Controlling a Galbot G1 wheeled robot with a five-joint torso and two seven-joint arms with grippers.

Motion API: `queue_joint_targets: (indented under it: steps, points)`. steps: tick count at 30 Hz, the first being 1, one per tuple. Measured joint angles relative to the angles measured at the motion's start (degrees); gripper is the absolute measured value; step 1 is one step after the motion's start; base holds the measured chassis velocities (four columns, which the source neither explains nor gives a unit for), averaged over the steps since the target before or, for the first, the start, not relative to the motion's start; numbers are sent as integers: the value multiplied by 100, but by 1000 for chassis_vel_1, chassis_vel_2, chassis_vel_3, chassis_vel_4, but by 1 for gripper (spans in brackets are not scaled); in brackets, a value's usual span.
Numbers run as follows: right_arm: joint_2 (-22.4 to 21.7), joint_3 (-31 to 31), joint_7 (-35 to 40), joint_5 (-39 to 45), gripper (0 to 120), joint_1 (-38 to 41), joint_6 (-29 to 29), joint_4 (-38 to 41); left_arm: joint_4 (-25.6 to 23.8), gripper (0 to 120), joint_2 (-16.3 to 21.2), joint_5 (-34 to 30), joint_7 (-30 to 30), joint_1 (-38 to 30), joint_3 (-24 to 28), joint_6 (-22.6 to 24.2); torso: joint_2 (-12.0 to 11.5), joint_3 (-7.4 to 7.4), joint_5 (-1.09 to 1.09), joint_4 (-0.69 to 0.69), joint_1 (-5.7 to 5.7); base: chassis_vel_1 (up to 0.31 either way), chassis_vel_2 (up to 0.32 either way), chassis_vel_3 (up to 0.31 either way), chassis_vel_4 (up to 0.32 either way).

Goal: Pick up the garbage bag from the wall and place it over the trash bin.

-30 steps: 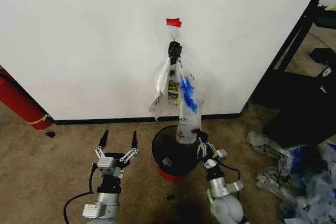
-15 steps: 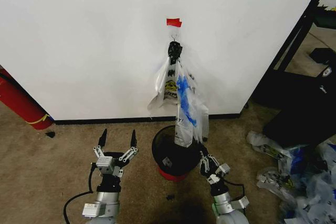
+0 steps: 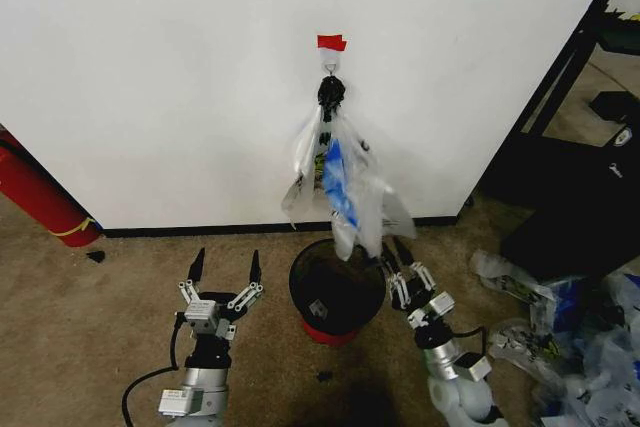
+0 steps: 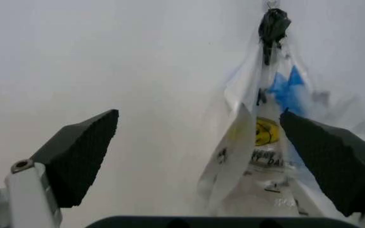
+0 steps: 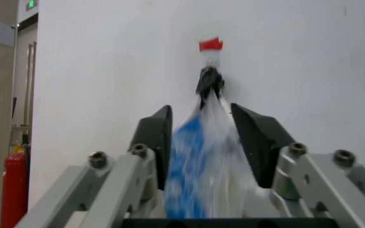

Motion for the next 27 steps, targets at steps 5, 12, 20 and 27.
queue_joint_targets:
  steps: [5, 12, 20, 27]
  points:
    - [-193, 102, 311, 22, 54, -105, -27, 301, -2, 100, -1, 5, 0, 2, -14, 0, 0, 0, 0, -2, 0, 0, 0, 0, 0]
    - [-323, 9, 1254, -765, 74, 118, -242, 208, 7, 100, -42, 65, 0, 4, 14, -3, 0, 0, 0, -1, 0, 0, 0, 0, 0]
    - [-406, -669, 2065, -2880, 100, 1567, -611, -511, 52, 100, -84, 135, 4, 1, 60, -23, 0, 0, 0, 1, 0, 0, 0, 0, 0]
    - [-514, -996, 2318, -4644, 100, 2308, -1052, -950, 103, 100, -83, 98, 1, -80, 32, 11, 0, 1, 0, 0, 0, 0, 0, 0, 0]
